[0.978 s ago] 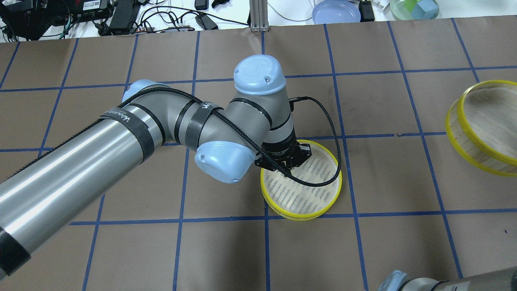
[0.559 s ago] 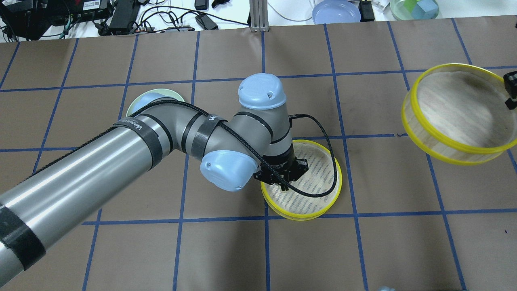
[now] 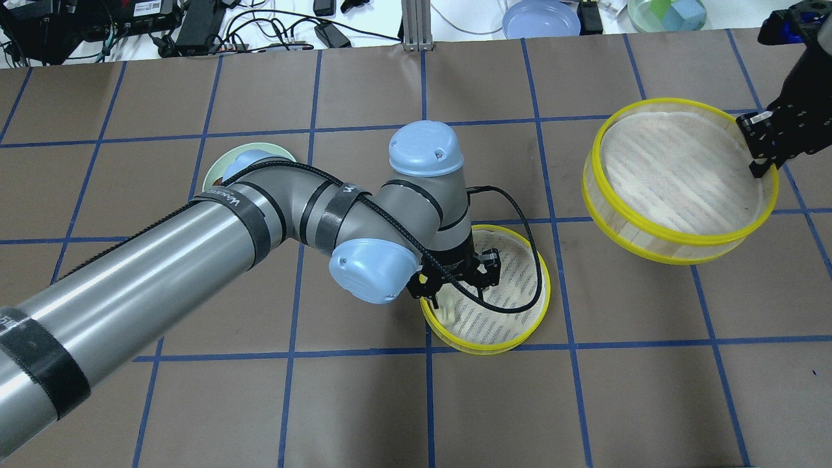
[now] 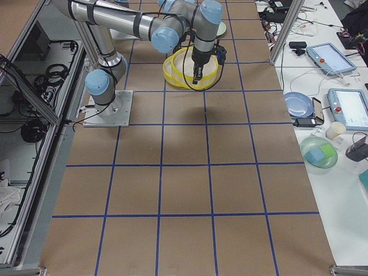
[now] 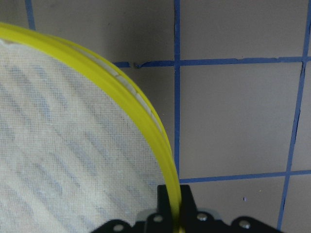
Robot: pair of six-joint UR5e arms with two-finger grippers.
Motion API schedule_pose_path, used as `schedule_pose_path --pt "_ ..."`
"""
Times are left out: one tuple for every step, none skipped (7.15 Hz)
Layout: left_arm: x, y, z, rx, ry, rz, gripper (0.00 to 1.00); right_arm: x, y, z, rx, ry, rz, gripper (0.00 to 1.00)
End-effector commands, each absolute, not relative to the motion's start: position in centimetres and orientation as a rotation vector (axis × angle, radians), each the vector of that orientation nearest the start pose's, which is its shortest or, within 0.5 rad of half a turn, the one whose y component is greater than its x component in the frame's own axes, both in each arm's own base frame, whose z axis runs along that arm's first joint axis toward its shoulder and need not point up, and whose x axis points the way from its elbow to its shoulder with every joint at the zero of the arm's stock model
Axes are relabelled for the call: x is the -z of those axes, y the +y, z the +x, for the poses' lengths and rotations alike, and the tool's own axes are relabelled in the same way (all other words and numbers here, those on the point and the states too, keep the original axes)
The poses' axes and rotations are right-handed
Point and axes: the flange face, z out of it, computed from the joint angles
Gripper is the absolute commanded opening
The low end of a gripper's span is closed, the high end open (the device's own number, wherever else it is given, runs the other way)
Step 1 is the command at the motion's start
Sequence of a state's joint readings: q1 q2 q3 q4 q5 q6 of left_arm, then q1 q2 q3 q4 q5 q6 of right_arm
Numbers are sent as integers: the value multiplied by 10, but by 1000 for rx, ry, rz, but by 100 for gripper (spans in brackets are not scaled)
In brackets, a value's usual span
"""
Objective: Stack buns with steamer
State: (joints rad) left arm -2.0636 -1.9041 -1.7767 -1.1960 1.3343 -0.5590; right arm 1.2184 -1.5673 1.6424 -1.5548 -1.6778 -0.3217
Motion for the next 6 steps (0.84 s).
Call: schedule_pose_path --pt "-264 -426 -393 -385 3245 -161 100 -444 -487 -44 -210 3197 50 0" --pt "-285 -458 -365 -356 3260 -251 100 -437 -490 -30 -216 3173 41 0" --pt "-318 -505 -317 -298 3285 -337 100 -414 -483 0 -253 3157 41 0" --pt "-333 -537 -266 -223 3262 -244 100 -390 -477 21 -263 3159 31 0" --pt "-336 -564 -205 -173 3241 -231 100 -376 -466 58 -262 3171 41 0" --pt "-334 -581 -151 -148 3242 -168 100 -360 -447 110 -274 3189 45 0"
